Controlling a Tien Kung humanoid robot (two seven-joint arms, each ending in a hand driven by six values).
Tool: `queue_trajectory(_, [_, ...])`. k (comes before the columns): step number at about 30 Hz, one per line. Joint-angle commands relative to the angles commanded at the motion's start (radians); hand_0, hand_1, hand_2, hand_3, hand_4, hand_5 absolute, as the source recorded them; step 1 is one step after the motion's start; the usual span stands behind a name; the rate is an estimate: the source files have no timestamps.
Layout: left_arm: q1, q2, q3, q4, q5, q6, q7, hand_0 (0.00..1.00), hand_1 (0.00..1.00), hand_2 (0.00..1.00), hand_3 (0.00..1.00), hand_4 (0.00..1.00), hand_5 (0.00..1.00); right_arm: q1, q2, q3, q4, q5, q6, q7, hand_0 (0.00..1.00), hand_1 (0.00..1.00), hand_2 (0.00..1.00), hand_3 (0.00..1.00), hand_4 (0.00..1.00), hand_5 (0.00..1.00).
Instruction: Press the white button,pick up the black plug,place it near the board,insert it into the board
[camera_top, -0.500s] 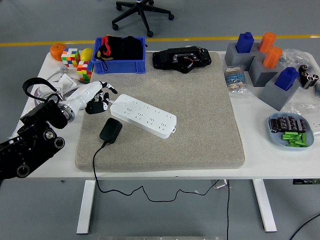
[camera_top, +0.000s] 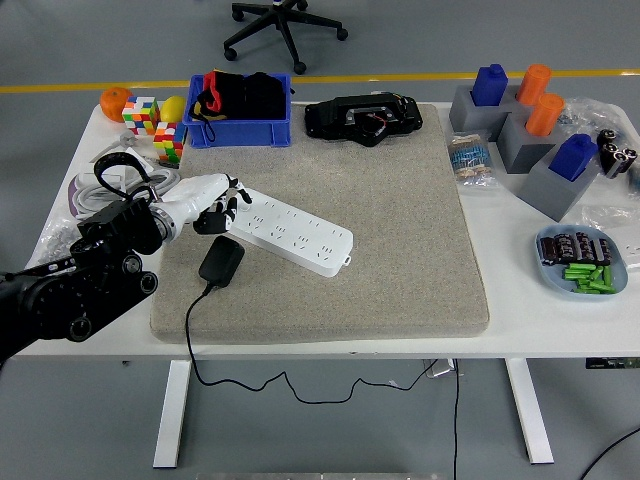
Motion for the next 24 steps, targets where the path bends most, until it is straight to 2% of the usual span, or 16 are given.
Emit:
queue_trajectory(10, [-0.024, -0.029, 0.041, 0.072, 0.020, -0.005, 0.003, 0.002, 0.005, 0.114, 0.654, 0.068, 0.002, -0.001, 0.000, -0.003, -0.001, 0.001, 0.000, 0.000, 0.745, 0.717, 0.691, 0.649, 0.709, 0.409])
queue_trajectory(24, [-0.048, -0.042, 0.068, 0.090, 0.039, -0.006, 0.005, 0.002, 0.005, 0.115, 0.654, 0.072, 0.002, 0.002, -0.002, -0.004, -0.001, 0.001, 0.000, 0.000, 0.744, 0.717, 0.692, 0.649, 0.709, 0.409])
